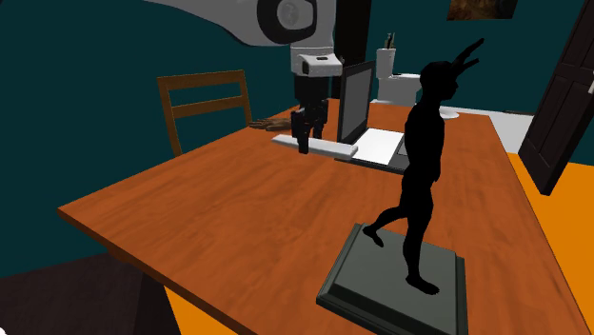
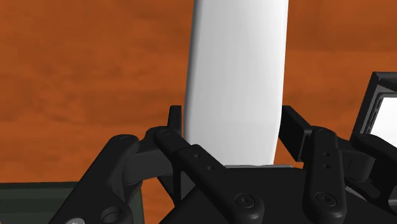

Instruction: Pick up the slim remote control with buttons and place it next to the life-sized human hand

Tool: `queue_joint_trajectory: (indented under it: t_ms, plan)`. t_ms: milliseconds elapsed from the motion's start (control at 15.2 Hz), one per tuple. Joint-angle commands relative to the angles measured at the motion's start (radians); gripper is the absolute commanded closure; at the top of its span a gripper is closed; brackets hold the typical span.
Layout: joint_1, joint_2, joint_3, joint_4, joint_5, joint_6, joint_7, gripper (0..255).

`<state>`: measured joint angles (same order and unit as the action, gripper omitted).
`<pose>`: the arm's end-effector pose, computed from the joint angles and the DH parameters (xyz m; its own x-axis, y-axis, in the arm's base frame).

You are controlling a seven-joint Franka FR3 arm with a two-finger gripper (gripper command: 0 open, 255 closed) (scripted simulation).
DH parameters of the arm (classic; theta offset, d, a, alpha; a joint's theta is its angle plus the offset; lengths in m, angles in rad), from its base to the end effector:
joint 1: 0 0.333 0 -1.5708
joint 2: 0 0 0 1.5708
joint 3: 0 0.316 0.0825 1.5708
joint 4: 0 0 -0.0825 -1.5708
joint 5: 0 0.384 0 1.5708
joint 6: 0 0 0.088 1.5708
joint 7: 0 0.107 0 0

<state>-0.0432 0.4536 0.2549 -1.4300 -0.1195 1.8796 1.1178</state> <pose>0.6817 0.1074 0.4416 0.6249 -0.7806 0.0078 -0.7806 -0.6250 -0.0081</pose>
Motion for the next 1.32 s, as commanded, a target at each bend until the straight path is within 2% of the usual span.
queue_joint_trajectory:
  t_ms: [0, 594, 1254]
  plan:
    - [0.013, -0.010, 0.006, -0.008, -0.001, -0.002, 0.020, 255]
    - [0.137, -0.052, 0.058, -0.076, -0.013, 0.018, 0.203, 255]
    - [0.299, -0.008, 0.110, -0.019, -0.049, -0.007, 0.415, 255]
